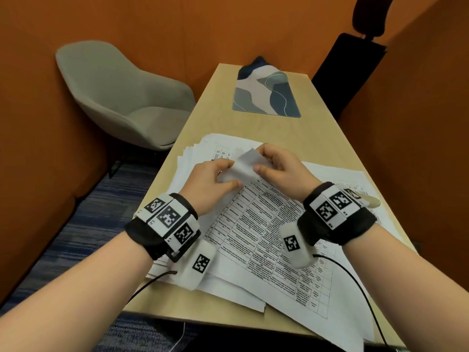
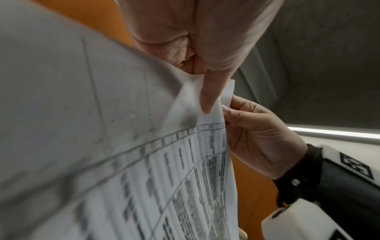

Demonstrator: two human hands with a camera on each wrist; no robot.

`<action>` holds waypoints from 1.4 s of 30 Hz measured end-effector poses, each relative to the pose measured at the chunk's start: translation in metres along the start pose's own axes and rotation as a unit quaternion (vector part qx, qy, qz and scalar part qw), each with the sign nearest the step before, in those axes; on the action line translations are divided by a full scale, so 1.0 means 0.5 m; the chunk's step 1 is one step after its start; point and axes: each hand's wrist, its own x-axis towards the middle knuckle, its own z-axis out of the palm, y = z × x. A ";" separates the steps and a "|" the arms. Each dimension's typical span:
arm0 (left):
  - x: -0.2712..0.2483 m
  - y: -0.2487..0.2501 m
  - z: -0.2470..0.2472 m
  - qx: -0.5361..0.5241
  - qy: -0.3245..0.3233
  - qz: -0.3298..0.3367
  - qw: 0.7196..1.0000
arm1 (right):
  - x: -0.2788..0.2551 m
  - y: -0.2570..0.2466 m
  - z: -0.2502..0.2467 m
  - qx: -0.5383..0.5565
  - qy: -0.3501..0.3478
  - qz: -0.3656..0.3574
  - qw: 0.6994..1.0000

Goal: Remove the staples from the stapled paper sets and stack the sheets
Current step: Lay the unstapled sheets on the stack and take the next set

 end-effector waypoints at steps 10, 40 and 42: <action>-0.009 0.018 -0.014 -0.038 -0.034 -0.014 0.999 | 0.008 -0.009 -0.013 -0.065 -0.001 0.002 0.998; 0.083 0.221 -0.147 -0.226 0.185 0.169 0.941 | -0.024 -0.200 -0.195 0.289 0.266 -0.115 0.912; 0.084 0.216 -0.152 -0.219 0.181 0.174 0.943 | -0.028 -0.194 -0.180 0.309 0.242 -0.120 0.912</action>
